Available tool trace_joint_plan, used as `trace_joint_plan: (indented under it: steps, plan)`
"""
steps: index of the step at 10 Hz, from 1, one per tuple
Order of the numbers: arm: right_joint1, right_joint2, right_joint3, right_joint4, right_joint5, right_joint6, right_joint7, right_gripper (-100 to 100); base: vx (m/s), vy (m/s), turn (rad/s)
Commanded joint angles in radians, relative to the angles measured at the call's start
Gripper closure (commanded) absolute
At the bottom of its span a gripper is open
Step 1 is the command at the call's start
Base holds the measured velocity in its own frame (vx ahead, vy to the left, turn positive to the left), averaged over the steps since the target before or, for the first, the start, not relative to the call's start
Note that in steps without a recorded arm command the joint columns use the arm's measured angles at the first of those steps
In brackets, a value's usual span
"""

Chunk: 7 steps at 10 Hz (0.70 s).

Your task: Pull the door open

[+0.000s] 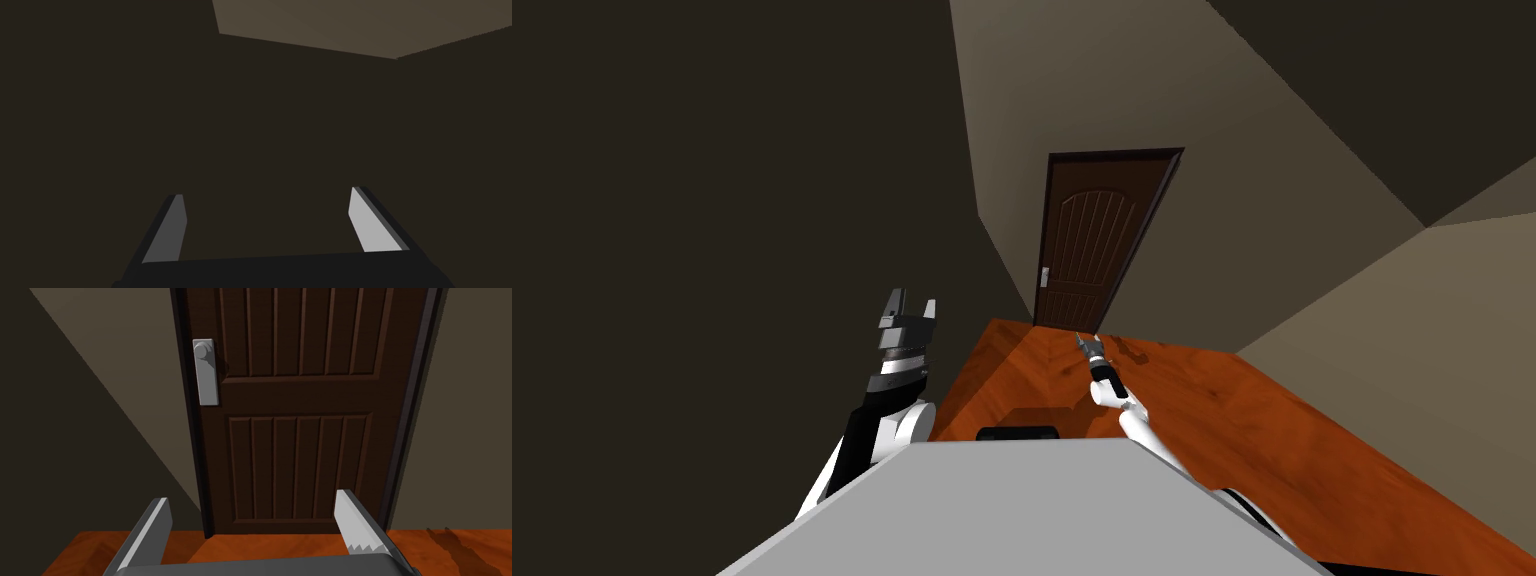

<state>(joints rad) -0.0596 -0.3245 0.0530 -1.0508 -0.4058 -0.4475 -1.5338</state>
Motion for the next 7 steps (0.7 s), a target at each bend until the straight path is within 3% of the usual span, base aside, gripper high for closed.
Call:
trace_joint_plan:
  steps: [1,7]
  plan:
    - [-0.021,-0.003,0.004,0.029,0.002,-0.008,-0.008,-100,0.028,0.012,-0.014]
    - [-0.112,-0.019,0.015,0.14,0.012,-0.027,-0.039,-100,0.099,0.022,-0.022]
